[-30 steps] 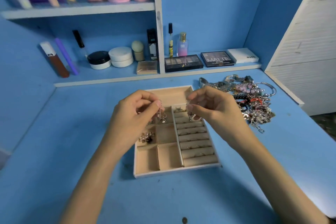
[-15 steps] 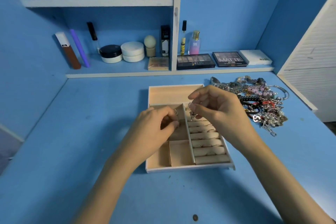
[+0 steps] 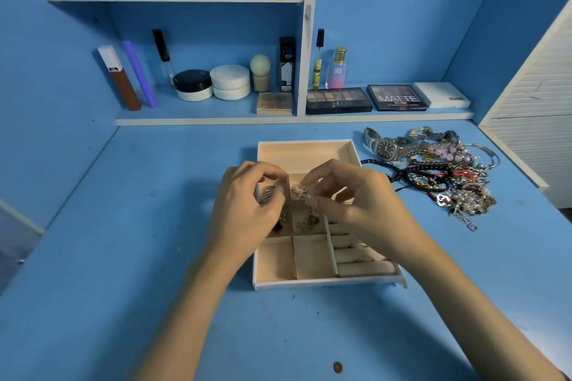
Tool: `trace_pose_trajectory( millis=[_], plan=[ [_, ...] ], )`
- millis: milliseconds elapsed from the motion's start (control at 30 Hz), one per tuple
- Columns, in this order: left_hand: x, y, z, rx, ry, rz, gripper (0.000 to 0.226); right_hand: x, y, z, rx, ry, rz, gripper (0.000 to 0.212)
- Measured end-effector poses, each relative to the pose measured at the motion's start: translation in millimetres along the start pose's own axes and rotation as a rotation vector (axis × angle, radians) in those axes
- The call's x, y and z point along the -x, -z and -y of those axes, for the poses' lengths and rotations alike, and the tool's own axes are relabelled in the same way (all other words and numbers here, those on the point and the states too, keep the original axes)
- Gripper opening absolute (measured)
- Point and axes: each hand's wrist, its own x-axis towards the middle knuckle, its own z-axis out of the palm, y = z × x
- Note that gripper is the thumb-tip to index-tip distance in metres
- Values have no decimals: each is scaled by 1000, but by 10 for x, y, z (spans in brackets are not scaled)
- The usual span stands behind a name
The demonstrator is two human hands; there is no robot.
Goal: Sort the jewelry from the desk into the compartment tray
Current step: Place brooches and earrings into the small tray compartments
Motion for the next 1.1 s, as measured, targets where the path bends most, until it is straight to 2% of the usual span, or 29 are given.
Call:
trace_pose_trajectory(
  millis=[233,433,633,800,900,1100],
  plan=[
    [22,-7,-25,78,-2,-27,20,-14,-74,-2,157,-7,83,28],
    [16,-2,-9,77,-15,-39,20,-55,-133,-119,343,67,42,36],
    [27,6,-5,54,-30,-27,21,-31,-108,-171,350,108,10,34],
    [45,3,-114,3,-89,0,20,110,104,-193,272,146,-148,19],
    [29,-71,-311,-15,-148,68,17,200,342,-309,247,61,-216,14],
    [-53,-463,-791,-9,-210,210,18,365,800,-612,196,-73,-437,20]
  ],
)
